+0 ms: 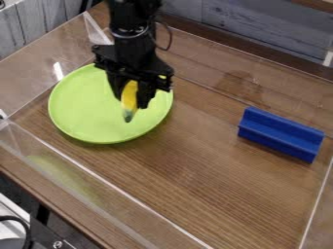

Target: Put the banana in the green plate

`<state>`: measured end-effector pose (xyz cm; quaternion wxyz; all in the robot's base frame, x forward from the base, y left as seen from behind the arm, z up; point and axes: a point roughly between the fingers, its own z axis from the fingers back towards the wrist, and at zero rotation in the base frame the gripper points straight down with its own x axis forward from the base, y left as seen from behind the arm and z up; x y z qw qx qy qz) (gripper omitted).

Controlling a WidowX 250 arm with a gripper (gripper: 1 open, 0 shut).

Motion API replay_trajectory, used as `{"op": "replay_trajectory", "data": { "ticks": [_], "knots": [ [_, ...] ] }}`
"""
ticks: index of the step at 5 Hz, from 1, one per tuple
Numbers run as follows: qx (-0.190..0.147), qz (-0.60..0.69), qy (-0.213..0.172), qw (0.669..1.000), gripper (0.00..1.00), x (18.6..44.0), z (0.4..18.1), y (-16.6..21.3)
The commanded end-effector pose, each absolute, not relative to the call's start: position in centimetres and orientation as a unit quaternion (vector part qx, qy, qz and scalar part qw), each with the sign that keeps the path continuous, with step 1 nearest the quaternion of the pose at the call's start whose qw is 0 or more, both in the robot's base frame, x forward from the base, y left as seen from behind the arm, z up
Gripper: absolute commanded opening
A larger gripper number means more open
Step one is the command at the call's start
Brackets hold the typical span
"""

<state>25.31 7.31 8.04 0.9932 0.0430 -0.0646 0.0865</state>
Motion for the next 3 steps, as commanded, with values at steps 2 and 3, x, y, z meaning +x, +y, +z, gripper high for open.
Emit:
{"op": "replay_trajectory", "data": {
  "ticks": [2, 3],
  "knots": [
    [0.047, 0.085, -0.075, 0.992, 0.0, 25.2, 6.8, 10.6],
    [0.048, 0.107, -0.072, 0.991, 0.0, 25.5, 6.5, 11.5]
  ]
}}
